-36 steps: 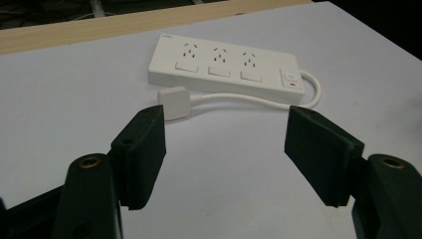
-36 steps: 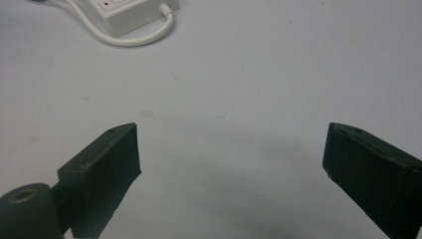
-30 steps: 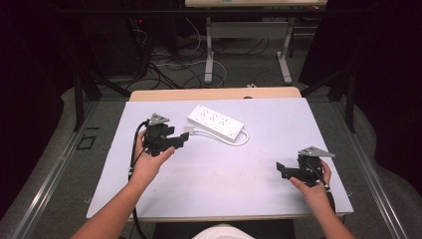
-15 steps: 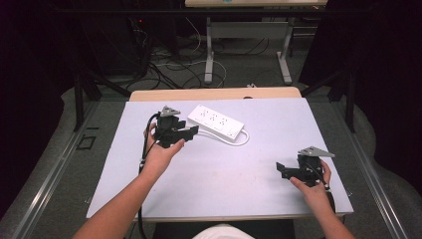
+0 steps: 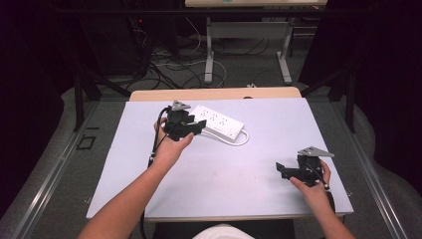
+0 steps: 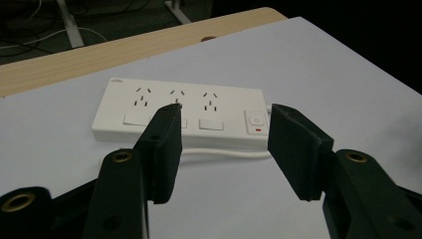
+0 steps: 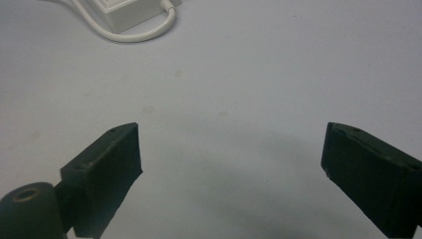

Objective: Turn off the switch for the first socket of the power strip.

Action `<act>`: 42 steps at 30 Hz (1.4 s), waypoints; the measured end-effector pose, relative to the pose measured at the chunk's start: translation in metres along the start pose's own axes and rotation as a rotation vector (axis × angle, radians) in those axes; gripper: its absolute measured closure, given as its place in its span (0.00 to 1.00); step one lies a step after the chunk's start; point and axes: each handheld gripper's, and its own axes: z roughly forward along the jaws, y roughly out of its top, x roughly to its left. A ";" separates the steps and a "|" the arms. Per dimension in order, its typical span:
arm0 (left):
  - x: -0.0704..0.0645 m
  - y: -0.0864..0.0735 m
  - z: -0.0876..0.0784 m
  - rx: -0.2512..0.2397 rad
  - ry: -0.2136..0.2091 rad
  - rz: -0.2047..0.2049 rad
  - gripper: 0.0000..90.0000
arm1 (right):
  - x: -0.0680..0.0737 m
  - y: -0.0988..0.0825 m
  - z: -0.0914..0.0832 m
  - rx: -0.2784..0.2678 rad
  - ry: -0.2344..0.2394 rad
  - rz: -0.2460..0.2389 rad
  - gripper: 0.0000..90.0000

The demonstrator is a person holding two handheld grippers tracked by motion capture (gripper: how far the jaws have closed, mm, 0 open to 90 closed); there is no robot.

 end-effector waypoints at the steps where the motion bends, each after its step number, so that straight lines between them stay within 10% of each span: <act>1: -0.001 0.001 0.002 0.006 0.001 0.001 0.54 | 0.000 0.000 0.000 0.001 0.001 -0.001 0.09; 28: -0.018 0.026 0.052 0.060 0.040 0.027 0.63 | -0.001 -0.002 0.003 0.019 0.018 0.014 0.10; 42: -0.009 0.030 0.075 0.106 0.039 -0.034 0.78 | -0.002 -0.002 0.005 0.028 0.018 0.028 0.11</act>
